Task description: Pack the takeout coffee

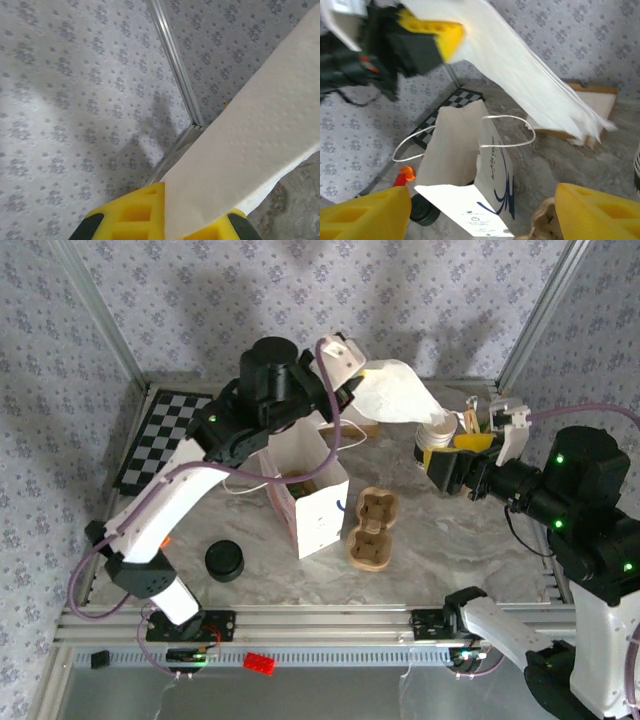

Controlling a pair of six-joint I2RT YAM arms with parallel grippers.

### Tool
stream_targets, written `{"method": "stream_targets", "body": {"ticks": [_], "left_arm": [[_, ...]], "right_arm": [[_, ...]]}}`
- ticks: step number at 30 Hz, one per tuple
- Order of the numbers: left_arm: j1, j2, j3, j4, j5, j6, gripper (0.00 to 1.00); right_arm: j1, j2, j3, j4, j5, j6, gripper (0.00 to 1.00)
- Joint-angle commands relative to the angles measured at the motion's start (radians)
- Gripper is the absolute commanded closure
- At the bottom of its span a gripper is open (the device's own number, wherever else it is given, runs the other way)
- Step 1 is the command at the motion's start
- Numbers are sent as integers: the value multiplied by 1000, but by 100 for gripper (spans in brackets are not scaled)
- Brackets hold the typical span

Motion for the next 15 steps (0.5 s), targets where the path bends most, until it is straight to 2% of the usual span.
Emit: {"method": "stream_targets", "body": {"ticks": [1,5,11,13,15], "left_arm": [[6,-52,27,-48,-39,-14,100],[10,-92,0,-56,-39,-15,100],[10,-114,-15,-65,-26,-11,100],[11,-117,-19,-62,-23,-12,100],[11,-117,-22,-61,-22,-11,100]], "right_arm": [[4,64,-36,14,54,-79,15],[10,130,-28,76,24,-123,4],[62,224,41,94,43,-171,2],[74,247,57,112,26,-169,10],[91,277,84,108,22,-171,22]]}}
